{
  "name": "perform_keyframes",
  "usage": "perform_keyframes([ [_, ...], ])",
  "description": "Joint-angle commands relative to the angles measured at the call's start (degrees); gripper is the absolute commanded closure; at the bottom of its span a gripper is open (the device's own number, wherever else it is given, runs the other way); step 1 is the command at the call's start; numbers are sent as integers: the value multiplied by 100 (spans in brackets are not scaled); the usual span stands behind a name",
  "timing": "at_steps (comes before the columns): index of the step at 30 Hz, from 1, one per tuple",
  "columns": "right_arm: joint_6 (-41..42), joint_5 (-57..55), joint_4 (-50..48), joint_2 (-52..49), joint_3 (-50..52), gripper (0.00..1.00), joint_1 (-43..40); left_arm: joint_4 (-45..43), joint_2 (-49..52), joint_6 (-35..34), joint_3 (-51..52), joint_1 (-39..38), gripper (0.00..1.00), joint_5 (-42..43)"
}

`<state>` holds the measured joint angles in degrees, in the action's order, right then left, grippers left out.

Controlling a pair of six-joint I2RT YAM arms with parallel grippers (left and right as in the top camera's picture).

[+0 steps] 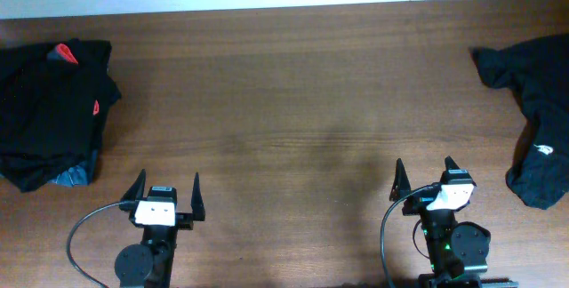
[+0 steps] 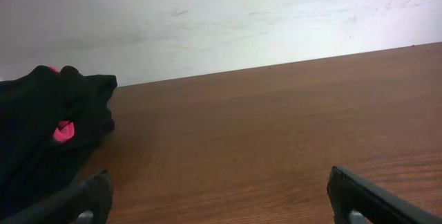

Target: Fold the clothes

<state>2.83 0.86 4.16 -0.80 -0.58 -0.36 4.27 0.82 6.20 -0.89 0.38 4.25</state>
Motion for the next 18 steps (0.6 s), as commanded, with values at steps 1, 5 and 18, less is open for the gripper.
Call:
perform_keyframes([
  [1, 24, -50, 33, 44, 26, 1, -42, 7, -52, -74, 35, -24, 1, -17],
  [5, 24, -50, 33, 44, 26, 1, -42, 7, -52, -74, 35, -24, 1, -17],
  [18, 28, -9, 33, 44, 26, 1, -42, 7, -52, -74, 35, -24, 1, -17],
])
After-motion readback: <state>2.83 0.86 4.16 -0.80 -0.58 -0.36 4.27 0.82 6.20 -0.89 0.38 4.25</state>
